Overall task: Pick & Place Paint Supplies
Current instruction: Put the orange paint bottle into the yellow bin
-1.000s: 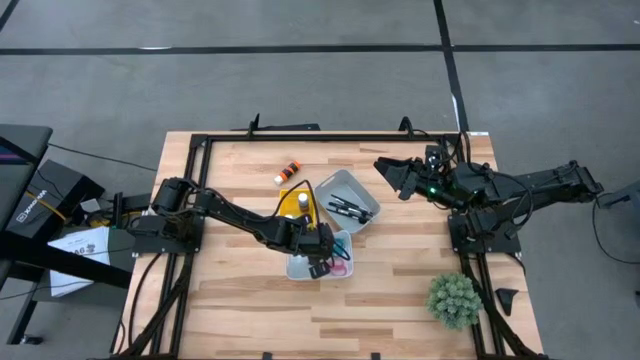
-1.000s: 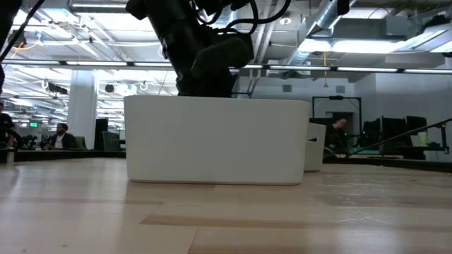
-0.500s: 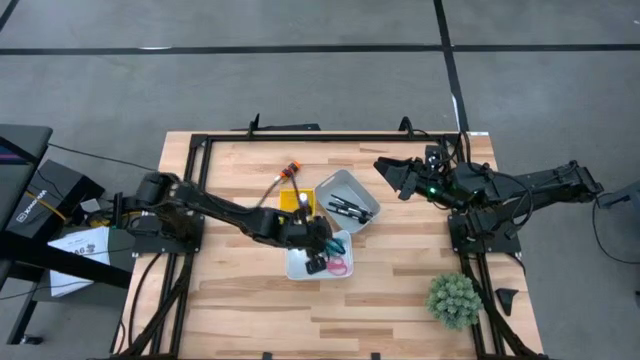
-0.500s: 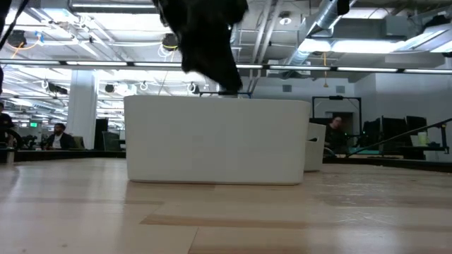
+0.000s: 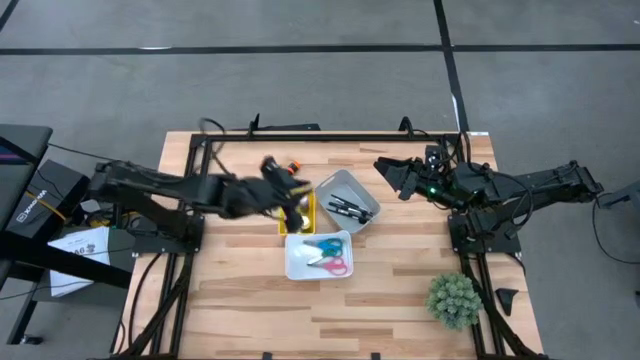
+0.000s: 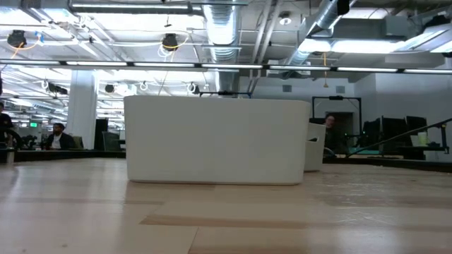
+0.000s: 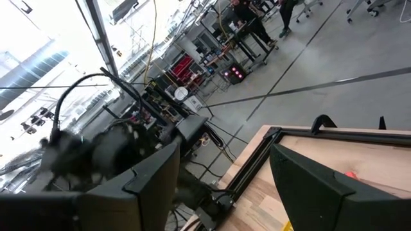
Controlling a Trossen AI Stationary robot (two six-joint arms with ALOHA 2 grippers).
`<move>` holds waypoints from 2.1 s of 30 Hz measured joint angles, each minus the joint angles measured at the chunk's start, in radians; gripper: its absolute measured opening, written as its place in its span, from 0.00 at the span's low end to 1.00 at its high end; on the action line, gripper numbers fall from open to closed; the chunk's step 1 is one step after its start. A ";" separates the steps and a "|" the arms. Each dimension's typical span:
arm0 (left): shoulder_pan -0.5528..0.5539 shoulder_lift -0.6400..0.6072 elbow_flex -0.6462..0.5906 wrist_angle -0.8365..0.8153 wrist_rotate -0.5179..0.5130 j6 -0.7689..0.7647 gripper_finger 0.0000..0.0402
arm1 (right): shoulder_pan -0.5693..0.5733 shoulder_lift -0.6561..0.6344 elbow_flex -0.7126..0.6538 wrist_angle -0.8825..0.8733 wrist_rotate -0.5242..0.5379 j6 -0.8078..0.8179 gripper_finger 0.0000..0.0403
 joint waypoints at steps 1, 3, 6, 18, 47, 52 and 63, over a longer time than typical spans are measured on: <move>0.016 -0.023 0.000 0.008 -0.010 0.001 0.19 | 0.000 0.000 0.000 0.000 0.000 0.000 0.59; 0.043 -0.061 0.000 0.001 -0.026 0.002 0.19 | 0.000 0.000 0.000 0.000 0.000 0.000 0.59; 0.091 -0.103 0.000 0.001 -0.028 0.020 0.19 | 0.002 0.000 0.000 0.000 0.000 0.000 0.59; 0.288 -0.107 -0.001 -0.047 0.098 0.026 0.33 | 0.002 0.000 0.000 0.000 -0.001 0.000 0.59; 0.735 0.452 0.000 -0.166 0.508 0.017 0.58 | -0.020 0.000 0.000 0.000 -0.003 0.009 0.59; 0.736 0.507 0.000 -0.169 0.524 0.040 0.58 | -0.020 0.000 0.000 0.000 -0.003 0.011 0.59; 0.738 0.583 0.000 -0.178 0.540 0.055 0.57 | -0.019 0.000 0.000 0.000 -0.003 0.016 0.59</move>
